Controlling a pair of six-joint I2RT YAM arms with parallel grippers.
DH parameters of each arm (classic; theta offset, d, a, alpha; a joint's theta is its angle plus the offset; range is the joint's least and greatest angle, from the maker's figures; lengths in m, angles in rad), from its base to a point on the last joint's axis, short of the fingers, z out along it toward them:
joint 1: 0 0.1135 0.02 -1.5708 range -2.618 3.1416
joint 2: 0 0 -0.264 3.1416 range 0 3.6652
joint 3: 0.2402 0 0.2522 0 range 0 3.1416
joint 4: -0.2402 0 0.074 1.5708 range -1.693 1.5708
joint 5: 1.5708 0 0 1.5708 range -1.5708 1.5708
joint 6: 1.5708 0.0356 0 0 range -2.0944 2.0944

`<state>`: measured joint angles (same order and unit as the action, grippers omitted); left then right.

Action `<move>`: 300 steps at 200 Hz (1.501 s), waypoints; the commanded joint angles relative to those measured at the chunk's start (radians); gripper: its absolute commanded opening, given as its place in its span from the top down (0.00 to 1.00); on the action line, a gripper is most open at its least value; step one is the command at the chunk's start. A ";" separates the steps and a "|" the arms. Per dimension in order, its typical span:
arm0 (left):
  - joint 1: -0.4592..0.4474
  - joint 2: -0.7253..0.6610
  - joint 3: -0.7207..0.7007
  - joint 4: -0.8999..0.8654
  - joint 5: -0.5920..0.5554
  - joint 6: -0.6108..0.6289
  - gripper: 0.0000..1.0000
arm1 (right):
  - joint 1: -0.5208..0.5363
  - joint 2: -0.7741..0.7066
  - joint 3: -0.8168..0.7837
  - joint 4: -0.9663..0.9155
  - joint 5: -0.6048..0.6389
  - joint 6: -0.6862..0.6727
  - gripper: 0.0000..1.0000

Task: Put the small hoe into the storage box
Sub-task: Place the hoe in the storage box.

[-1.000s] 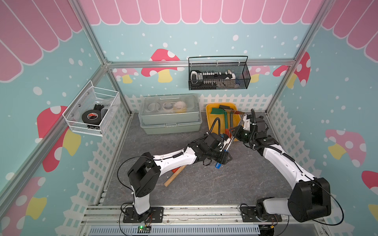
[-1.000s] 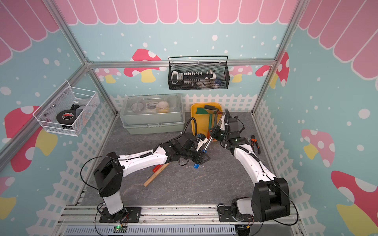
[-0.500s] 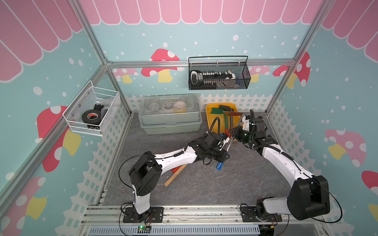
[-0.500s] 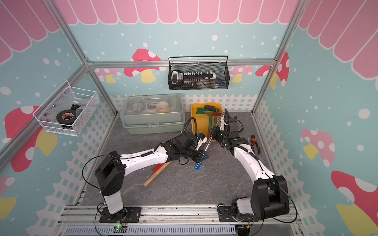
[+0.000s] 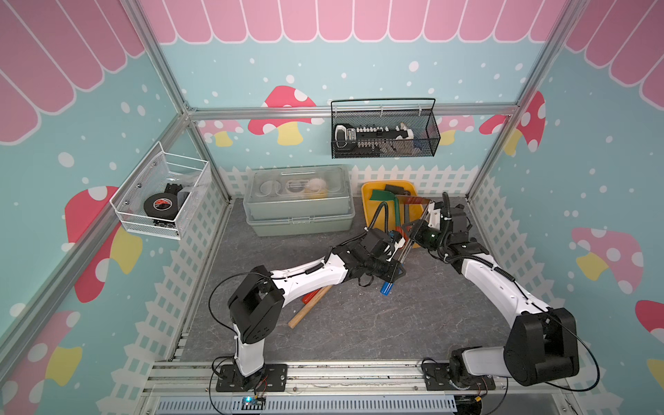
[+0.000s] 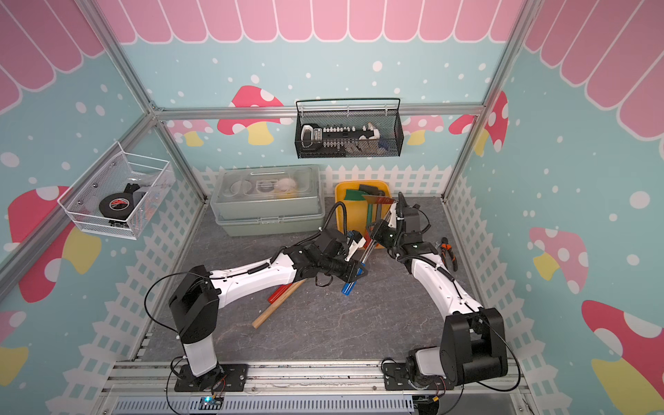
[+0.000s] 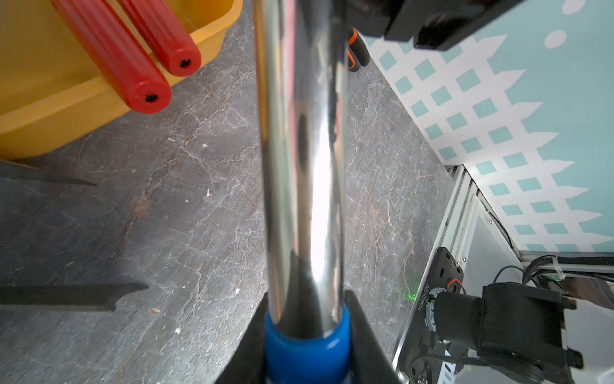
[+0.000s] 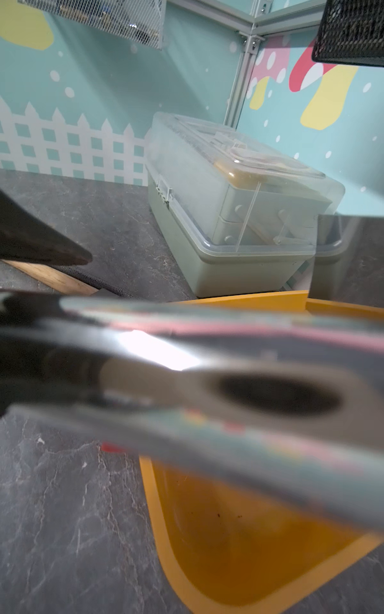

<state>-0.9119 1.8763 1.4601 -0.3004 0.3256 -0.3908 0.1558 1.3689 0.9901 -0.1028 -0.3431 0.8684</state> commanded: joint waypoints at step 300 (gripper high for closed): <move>0.088 0.084 0.129 0.086 0.032 0.032 1.00 | -0.068 0.221 0.062 0.157 -0.081 -0.022 0.67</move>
<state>-0.8223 1.9751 1.5452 -0.2646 0.3195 -0.3908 0.0891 1.5864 1.0084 0.0067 -0.4023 0.8825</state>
